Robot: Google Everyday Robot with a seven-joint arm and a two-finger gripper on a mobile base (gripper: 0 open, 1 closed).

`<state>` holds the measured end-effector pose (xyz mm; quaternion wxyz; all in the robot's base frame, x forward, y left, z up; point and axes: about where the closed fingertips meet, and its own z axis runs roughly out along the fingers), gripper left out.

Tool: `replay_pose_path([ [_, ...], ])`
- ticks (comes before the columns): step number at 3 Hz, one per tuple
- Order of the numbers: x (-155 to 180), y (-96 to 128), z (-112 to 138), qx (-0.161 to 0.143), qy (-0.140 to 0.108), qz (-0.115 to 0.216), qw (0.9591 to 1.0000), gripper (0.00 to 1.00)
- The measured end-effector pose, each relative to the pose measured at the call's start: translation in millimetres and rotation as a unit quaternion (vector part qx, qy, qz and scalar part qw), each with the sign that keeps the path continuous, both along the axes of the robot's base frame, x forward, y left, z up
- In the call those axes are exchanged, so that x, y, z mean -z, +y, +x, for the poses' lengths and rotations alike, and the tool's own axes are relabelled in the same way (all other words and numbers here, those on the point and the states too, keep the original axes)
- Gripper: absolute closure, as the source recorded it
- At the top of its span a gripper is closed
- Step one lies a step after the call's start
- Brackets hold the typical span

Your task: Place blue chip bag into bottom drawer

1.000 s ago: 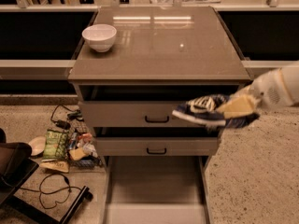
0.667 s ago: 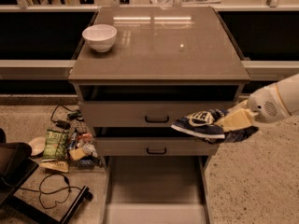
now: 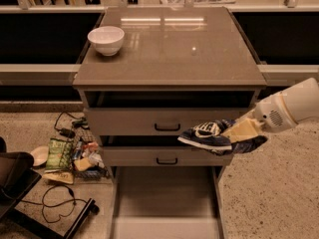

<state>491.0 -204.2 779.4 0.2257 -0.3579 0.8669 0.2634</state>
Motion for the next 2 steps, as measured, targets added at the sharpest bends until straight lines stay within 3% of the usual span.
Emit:
replay_pose_path([
  [1,63.2,16.1,-0.6,0.006,0.021,-0.044,0.9988,1.0],
  [2,167.4,27.7,-15.3,0.021,0.065,-0.1,0.9927,1.0],
])
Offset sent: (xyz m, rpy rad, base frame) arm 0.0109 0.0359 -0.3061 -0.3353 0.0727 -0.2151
